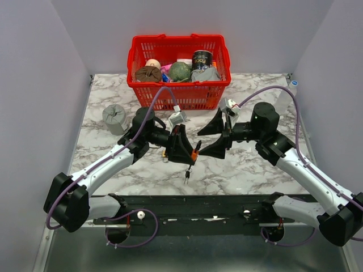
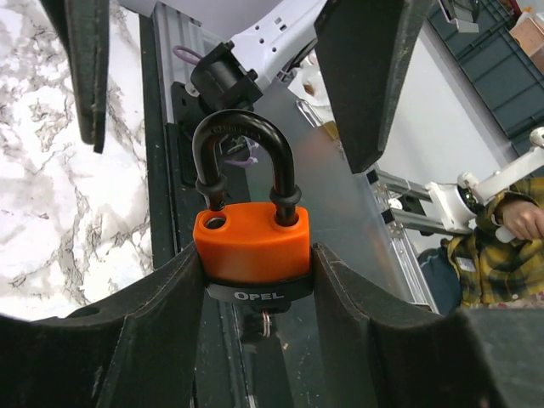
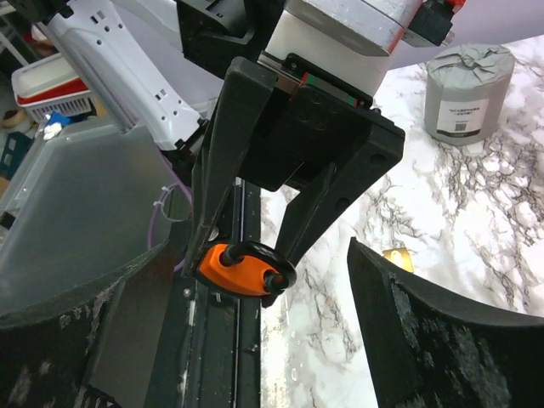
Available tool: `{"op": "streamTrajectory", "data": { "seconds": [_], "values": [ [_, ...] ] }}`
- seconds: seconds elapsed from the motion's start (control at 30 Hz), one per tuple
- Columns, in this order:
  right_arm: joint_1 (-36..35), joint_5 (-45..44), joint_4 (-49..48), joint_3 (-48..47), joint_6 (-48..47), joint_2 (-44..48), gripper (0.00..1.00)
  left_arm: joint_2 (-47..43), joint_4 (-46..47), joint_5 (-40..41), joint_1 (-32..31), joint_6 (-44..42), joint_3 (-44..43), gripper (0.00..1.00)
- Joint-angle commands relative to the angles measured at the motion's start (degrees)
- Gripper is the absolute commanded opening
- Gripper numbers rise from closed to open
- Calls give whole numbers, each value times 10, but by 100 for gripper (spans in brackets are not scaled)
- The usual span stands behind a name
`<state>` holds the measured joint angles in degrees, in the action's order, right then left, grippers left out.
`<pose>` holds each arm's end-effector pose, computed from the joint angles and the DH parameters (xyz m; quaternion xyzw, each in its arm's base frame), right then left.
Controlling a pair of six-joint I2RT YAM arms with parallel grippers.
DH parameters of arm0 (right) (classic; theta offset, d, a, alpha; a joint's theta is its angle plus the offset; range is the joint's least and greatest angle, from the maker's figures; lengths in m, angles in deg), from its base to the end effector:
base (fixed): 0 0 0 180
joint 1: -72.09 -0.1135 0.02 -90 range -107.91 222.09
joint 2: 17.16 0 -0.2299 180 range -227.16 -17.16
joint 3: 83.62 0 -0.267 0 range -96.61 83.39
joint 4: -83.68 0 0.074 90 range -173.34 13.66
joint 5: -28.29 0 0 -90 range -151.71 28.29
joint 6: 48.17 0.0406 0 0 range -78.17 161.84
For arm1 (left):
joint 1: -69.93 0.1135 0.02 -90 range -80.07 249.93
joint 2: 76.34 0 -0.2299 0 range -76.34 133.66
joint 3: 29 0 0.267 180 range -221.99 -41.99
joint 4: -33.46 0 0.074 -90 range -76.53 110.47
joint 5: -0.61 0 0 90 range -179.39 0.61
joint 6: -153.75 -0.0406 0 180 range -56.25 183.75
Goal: Unlock with the key
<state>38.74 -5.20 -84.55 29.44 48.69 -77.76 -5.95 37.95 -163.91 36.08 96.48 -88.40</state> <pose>0.2057 0.1759 0.3342 -0.4593 0.5613 0.5326 0.4362 0.2184 -0.1936 0.2696 0.4089 0.5898 -0.6685 0.1951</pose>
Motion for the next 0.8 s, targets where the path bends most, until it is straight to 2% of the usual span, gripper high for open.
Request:
{"op": "streamTrajectory", "data": {
  "seconds": [0.0, 0.1, 0.2, 0.23, 0.4, 0.43, 0.53, 0.77],
  "values": [
    [-4, 40, 11, -19, -4, -10, 90, -10, 42, -33, -4, -3, 2, 0],
    [-4, 49, 10, -19, -3, -16, 87, -11, 43, -31, -4, -3, 3, 0],
    [-4, 65, 10, -19, 3, -24, 77, -12, 43, -30, -4, -3, 4, 0],
    [-4, 69, 10, -20, 4, -24, 70, -13, 43, -30, -4, -4, 3, 0],
    [-3, 85, 2, -19, 17, -25, 52, -10, 44, -26, -4, -2, 3, 0],
    [-4, 85, 2, -19, 18, -25, 42, -10, 44, -26, -5, -3, 3, 0],
    [-4, 82, 2, -18, 18, -25, 24, -10, 44, -22, -5, -3, 3, 0],
    [-4, 48, 10, -14, 22, -20, 1, -11, 41, -3, -4, -6, 4, 0]
  ]
}}
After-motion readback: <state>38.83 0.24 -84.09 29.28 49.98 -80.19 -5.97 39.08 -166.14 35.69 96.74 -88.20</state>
